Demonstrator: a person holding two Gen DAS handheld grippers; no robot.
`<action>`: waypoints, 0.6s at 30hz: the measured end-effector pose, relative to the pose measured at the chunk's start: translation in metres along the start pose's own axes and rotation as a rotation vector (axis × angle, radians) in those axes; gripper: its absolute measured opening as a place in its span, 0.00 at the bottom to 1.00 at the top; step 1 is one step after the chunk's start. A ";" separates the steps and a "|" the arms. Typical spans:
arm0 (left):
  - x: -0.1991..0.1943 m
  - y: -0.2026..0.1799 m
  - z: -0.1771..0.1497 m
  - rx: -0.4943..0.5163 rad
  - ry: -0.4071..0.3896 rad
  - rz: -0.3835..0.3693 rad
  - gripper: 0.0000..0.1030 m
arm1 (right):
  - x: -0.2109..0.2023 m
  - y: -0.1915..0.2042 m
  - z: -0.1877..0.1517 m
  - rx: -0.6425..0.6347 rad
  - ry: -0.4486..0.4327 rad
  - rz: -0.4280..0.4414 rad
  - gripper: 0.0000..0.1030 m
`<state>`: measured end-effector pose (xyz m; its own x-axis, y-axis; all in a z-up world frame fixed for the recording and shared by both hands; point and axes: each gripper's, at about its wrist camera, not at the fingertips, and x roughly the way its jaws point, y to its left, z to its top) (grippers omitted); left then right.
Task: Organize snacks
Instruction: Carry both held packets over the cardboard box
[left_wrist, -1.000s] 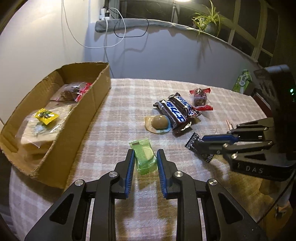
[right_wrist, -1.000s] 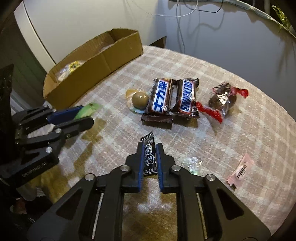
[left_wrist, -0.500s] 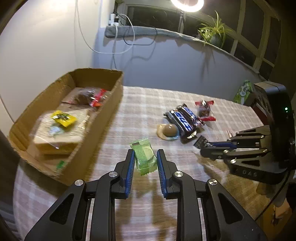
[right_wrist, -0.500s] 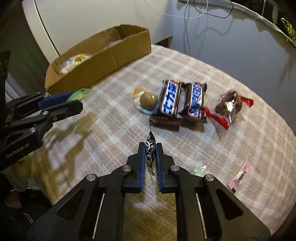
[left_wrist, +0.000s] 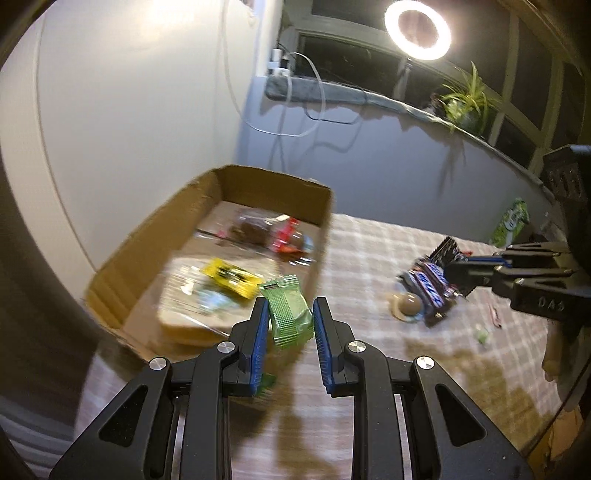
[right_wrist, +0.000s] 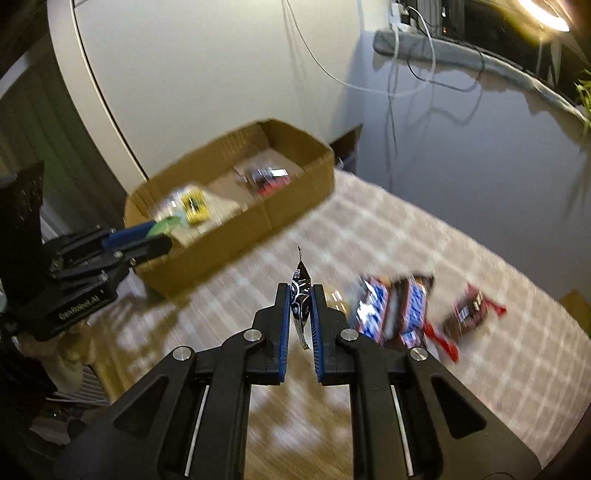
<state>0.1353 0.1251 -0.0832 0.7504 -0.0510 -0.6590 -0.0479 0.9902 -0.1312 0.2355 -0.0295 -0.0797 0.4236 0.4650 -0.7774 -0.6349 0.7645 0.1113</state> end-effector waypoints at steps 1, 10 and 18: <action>0.000 0.005 0.002 -0.003 -0.004 0.006 0.22 | 0.001 0.003 0.006 -0.006 -0.007 0.004 0.10; 0.001 0.036 0.018 -0.011 -0.030 0.051 0.22 | 0.032 0.039 0.054 -0.069 -0.023 0.062 0.10; 0.008 0.050 0.023 -0.016 -0.034 0.060 0.22 | 0.065 0.061 0.077 -0.090 0.004 0.099 0.10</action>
<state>0.1542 0.1768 -0.0781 0.7680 0.0127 -0.6404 -0.1034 0.9891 -0.1044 0.2740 0.0815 -0.0757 0.3539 0.5344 -0.7676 -0.7290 0.6718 0.1316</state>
